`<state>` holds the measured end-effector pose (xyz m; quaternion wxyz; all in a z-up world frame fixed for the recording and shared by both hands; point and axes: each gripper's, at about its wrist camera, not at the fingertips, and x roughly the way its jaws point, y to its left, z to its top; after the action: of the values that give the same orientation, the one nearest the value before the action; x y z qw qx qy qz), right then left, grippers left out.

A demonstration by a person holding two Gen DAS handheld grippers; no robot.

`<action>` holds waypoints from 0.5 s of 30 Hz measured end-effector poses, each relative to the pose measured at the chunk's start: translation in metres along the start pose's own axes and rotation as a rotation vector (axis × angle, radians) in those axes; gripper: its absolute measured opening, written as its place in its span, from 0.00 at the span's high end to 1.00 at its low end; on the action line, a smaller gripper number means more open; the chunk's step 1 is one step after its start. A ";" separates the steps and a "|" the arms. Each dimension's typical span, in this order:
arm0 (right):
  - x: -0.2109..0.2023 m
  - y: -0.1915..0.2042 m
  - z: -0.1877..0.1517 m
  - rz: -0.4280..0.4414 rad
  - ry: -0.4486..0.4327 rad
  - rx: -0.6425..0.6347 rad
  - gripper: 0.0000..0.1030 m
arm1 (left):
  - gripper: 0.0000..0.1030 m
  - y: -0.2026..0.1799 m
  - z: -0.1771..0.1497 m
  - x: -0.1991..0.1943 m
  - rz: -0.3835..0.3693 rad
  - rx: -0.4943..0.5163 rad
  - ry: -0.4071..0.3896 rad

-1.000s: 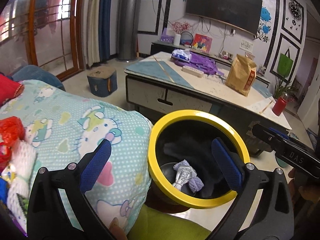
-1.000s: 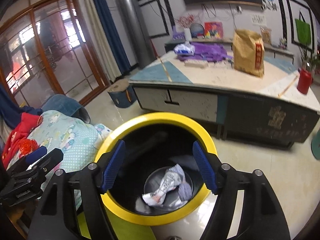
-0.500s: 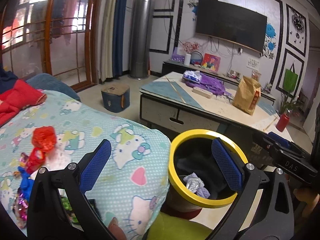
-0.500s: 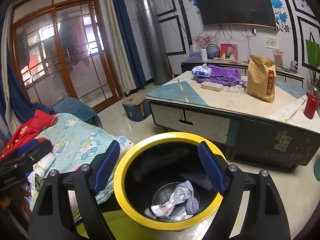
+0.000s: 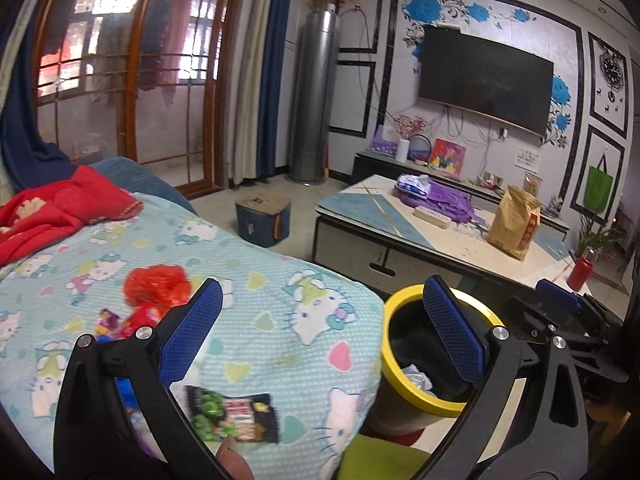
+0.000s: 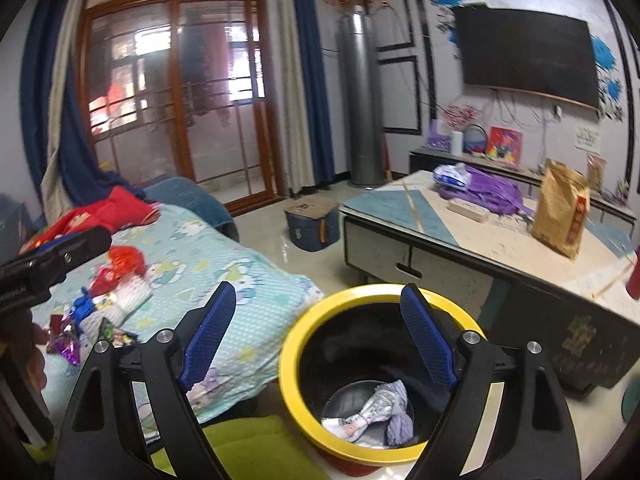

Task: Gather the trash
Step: 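Move both tools back over the wrappers on the bed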

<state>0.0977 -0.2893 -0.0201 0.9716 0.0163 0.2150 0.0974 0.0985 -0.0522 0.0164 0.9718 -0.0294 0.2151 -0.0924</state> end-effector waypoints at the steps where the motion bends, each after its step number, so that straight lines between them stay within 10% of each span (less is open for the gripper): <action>1: 0.000 0.005 0.000 0.011 0.002 -0.006 0.20 | 0.10 0.004 0.000 -0.002 0.006 -0.004 -0.005; 15: 0.009 0.070 0.005 0.171 0.036 -0.087 0.16 | 0.10 0.062 0.001 -0.033 0.093 -0.076 -0.034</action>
<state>0.0955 -0.2186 -0.0138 0.9556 -0.0094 0.2256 0.1893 0.0800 0.0148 0.0247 0.9767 -0.0579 0.2032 -0.0384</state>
